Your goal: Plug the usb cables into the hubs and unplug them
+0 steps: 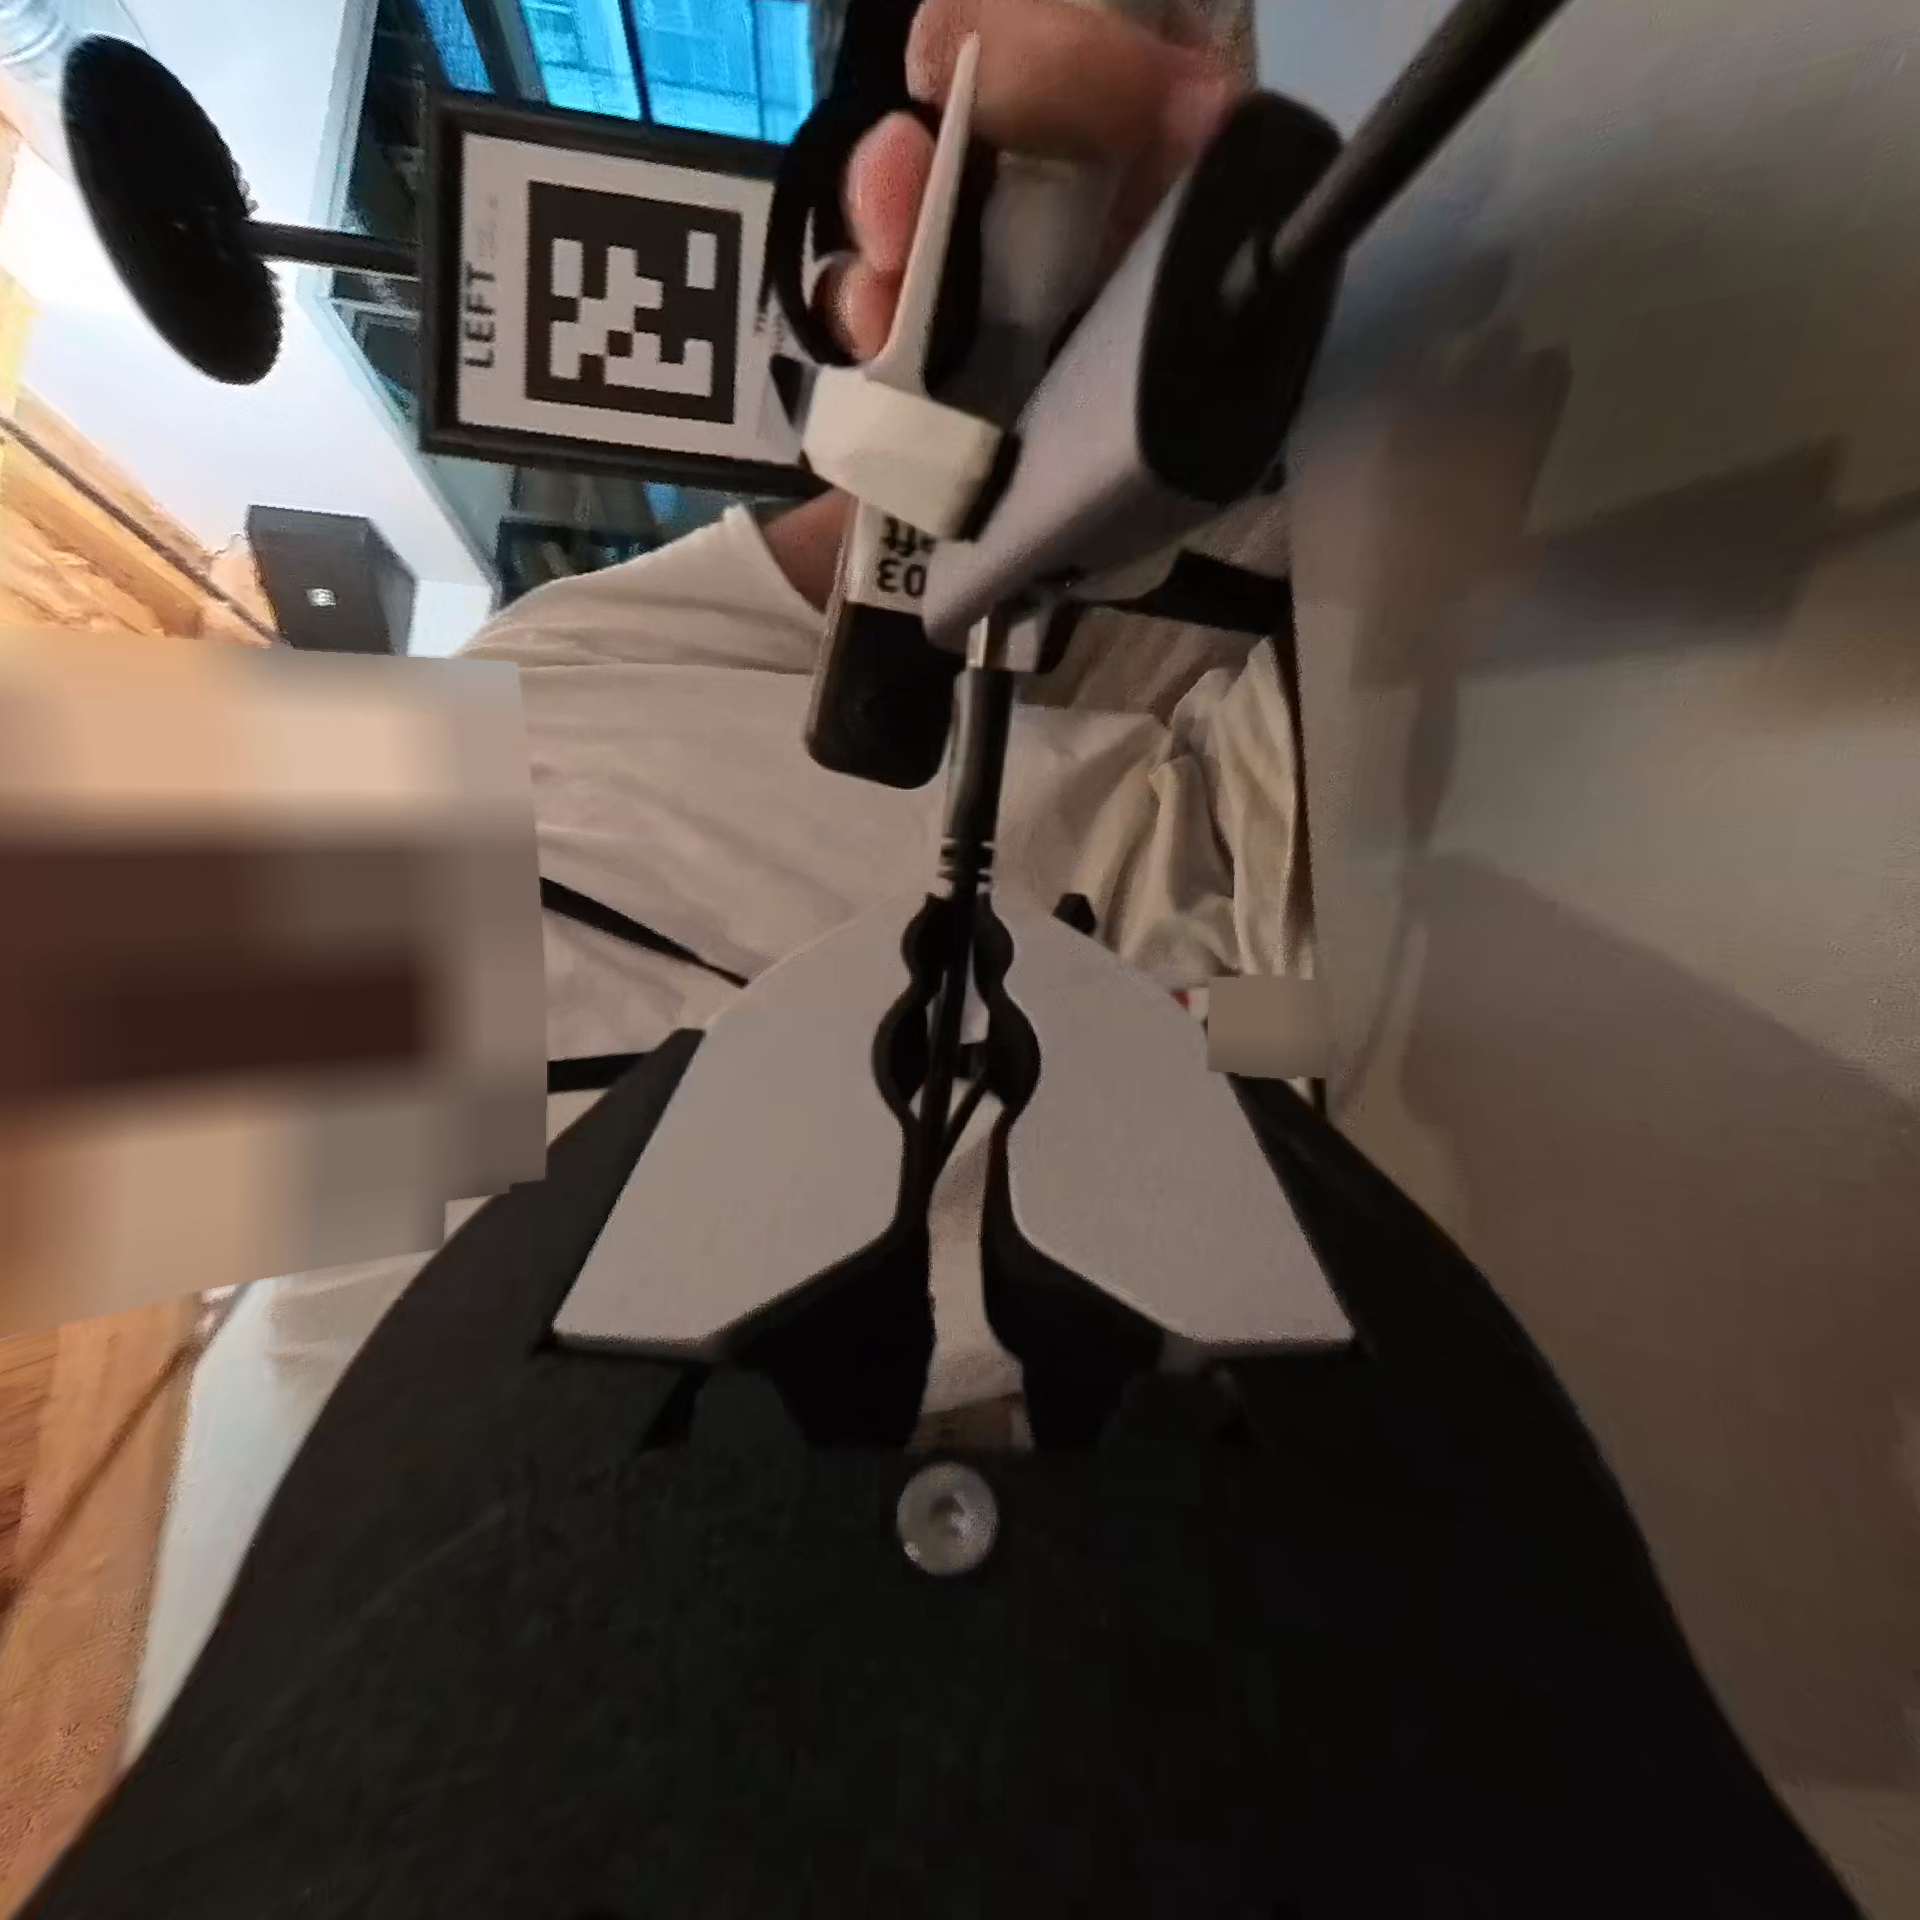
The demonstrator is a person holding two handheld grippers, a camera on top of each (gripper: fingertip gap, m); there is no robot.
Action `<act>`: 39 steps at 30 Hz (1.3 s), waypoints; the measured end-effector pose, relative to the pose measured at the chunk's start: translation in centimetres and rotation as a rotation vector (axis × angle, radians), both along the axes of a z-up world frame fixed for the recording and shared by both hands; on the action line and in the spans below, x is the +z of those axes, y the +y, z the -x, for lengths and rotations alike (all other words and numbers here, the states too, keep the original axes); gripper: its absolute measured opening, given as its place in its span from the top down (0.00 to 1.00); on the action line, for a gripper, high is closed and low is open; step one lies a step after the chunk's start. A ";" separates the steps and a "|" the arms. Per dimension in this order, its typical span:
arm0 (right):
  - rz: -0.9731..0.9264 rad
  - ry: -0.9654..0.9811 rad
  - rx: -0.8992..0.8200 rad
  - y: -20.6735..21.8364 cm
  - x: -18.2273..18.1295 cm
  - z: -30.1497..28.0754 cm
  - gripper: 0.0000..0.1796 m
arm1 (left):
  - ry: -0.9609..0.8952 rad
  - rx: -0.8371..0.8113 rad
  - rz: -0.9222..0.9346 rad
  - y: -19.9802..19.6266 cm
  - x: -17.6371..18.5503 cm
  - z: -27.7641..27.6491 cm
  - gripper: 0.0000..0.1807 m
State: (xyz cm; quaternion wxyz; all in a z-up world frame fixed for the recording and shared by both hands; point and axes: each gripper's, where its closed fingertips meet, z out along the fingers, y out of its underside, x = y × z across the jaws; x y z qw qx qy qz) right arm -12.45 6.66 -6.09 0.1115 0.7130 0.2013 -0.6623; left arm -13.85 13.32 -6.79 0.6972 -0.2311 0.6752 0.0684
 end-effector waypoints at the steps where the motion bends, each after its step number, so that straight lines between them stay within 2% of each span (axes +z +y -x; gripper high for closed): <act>1: -0.057 -0.029 -0.040 0.4 -0.2 0.1 0.98 | 0.000 0.016 0.039 0.4 -0.1 0.1 0.91; 6: -0.400 -0.075 -0.342 3.0 0.7 0.6 0.97 | -0.024 0.067 0.289 2.2 -1.0 0.4 0.91; 11: -0.709 -0.045 -0.564 4.9 2.7 0.0 1.00 | -0.050 0.064 0.400 2.6 -1.4 0.2 0.91; 13: -0.865 -0.042 -0.688 5.9 4.1 -1.5 0.95 | -0.068 0.056 0.438 2.6 -1.3 0.2 0.91; 14: -0.939 -0.086 -0.745 6.5 4.2 -2.5 0.90 | -0.078 0.056 0.448 2.6 -1.1 0.3 0.91; 18: -1.191 -0.317 -0.816 6.4 1.6 -3.9 0.89 | -0.118 0.068 0.490 3.2 -0.5 0.9 0.91; 21: -1.276 -0.293 -0.780 5.0 -0.2 -0.3 0.87 | -0.137 0.069 0.519 3.4 -0.4 1.2 0.91; 24: -1.321 -0.270 -0.786 5.0 0.2 2.2 0.85 | -0.114 0.074 0.480 3.4 -0.8 1.2 0.91; 28: -1.321 -0.282 -0.875 6.1 1.1 2.7 0.84 | -0.095 0.077 0.432 3.0 -1.0 1.2 0.91; 30: -1.279 -0.277 -0.841 5.9 0.5 3.3 0.91 | -0.085 0.091 0.426 3.2 -1.2 1.3 0.91; 39: -1.230 -0.371 -0.829 5.8 -0.1 3.2 0.91 | -0.028 0.153 0.390 3.3 -1.6 1.3 0.91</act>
